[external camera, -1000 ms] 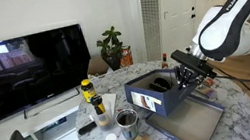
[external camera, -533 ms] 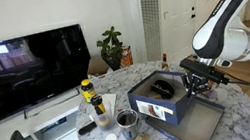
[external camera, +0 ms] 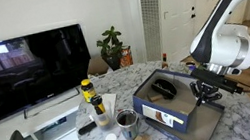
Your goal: Take the lid off of the box and put the box on top of it
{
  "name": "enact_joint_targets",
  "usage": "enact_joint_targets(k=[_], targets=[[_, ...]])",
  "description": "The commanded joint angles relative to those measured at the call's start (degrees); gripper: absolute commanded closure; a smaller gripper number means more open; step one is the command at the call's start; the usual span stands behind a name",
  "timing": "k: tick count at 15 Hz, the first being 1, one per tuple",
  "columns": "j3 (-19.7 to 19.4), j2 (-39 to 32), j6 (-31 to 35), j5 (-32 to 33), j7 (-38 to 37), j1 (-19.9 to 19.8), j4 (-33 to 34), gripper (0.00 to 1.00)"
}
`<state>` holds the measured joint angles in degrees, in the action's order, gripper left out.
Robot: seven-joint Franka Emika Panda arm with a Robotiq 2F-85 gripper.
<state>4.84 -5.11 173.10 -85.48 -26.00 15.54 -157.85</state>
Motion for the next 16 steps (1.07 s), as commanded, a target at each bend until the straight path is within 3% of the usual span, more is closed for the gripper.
enact_joint_targets(k=[1, 7, 11, 13, 16], targets=[[1.07, -2.37, -1.61, -7.97, 4.81, 0.87, 0.0, 0.99], [6.24, -1.25, 3.59, -24.75, 7.25, 2.58, 0.3, 0.99], [10.9, 2.7, 6.13, -38.73, 11.83, 3.22, -1.17, 0.99], [13.23, 0.98, 7.25, -45.48, 16.28, 3.1, 0.69, 0.99], [16.51, 0.22, 6.55, -51.22, 19.94, 2.37, 0.68, 0.99]])
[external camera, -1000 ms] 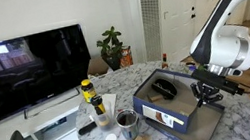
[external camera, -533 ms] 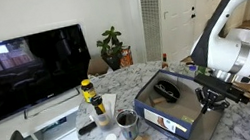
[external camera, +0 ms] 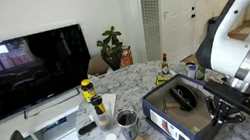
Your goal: Take the lid off of the box and put the box on top of it
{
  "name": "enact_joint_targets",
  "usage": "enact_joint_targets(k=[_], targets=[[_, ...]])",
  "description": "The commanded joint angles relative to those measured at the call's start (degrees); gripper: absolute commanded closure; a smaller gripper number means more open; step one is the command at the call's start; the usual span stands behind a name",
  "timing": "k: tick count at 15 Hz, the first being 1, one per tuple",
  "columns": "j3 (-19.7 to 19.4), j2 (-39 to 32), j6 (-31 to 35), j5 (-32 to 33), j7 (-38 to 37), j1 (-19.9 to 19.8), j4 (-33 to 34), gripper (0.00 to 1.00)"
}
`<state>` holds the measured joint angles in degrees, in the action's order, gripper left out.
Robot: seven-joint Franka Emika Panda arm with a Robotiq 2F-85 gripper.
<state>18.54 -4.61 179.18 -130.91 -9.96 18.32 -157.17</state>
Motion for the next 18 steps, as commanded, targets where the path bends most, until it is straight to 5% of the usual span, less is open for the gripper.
enact_joint_targets(k=[1, 8, 9, 11, 18], targets=[[3.88, -0.58, 0.48, -6.89, 4.7, -0.73, 0.0, 0.99], [8.74, -2.13, 1.2, -9.84, 10.16, -4.75, -0.13, 0.99], [8.89, -1.09, 2.16, -10.56, 11.04, -5.38, -0.14, 0.72], [10.04, -0.96, 0.55, -10.75, 11.62, -7.66, -0.09, 0.66], [15.88, 2.54, 2.74, -10.06, 7.82, -13.16, -1.14, 0.14]])
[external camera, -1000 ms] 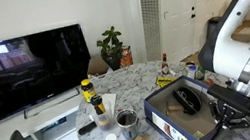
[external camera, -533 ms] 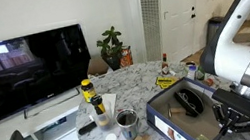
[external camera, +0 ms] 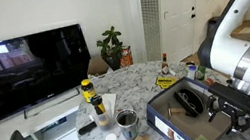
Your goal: Take the lid off of the box and put the box on top of it
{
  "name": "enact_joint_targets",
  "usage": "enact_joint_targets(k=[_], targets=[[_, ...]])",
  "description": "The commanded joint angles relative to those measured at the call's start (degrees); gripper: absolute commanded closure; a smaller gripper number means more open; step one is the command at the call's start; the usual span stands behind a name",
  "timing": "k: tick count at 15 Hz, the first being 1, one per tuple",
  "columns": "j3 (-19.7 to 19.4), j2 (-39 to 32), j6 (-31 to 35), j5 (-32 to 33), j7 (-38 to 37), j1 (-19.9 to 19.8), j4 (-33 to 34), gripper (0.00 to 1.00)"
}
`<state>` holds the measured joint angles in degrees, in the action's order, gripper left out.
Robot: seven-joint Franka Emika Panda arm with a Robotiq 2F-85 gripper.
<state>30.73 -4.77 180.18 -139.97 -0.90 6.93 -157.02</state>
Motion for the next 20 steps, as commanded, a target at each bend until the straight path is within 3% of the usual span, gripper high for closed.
enact_joint_targets(k=[1, 3, 7, 8, 9, 13, 16, 20], targets=[[4.86, 2.48, 2.78, -0.42, -1.71, -2.09, -1.16, 0.05], [7.18, 1.68, 5.86, -0.34, -1.52, -2.56, -0.55, 0.0], [12.11, 0.5, 10.64, -1.61, 2.34, -4.9, -0.14, 0.0], [12.52, 3.61, 13.11, -1.91, 2.79, -4.68, -0.13, 0.0], [10.43, 0.66, 10.41, -0.01, 0.32, -3.29, -0.03, 0.0], [11.42, 2.35, 12.44, 0.0, 0.93, -3.74, 0.26, 0.0], [12.25, 1.79, 10.91, 5.25, 6.02, -3.28, 0.45, 0.0], [14.94, 1.47, 17.64, 4.59, 14.28, -2.96, 0.1, 0.0]])
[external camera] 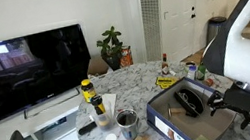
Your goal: Take the lid off of the box and put the box on top of it
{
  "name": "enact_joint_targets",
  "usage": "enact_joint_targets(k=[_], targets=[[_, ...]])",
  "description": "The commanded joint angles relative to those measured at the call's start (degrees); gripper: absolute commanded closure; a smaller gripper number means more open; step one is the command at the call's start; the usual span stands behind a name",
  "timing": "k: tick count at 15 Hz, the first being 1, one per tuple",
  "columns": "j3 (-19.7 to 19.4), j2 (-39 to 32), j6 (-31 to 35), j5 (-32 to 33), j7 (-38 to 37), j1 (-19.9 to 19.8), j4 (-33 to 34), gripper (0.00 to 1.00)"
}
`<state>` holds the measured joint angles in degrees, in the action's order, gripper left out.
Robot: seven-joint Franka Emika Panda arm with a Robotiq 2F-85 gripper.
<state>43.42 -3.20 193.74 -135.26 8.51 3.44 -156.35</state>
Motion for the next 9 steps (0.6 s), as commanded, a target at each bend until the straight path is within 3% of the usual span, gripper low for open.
enact_joint_targets(k=[1, 9], targets=[[2.95, 0.39, 6.08, -0.88, 7.43, 0.58, -0.56, 0.0], [7.5, 7.49, 20.81, -7.36, 34.01, 1.03, 2.04, 0.0]])
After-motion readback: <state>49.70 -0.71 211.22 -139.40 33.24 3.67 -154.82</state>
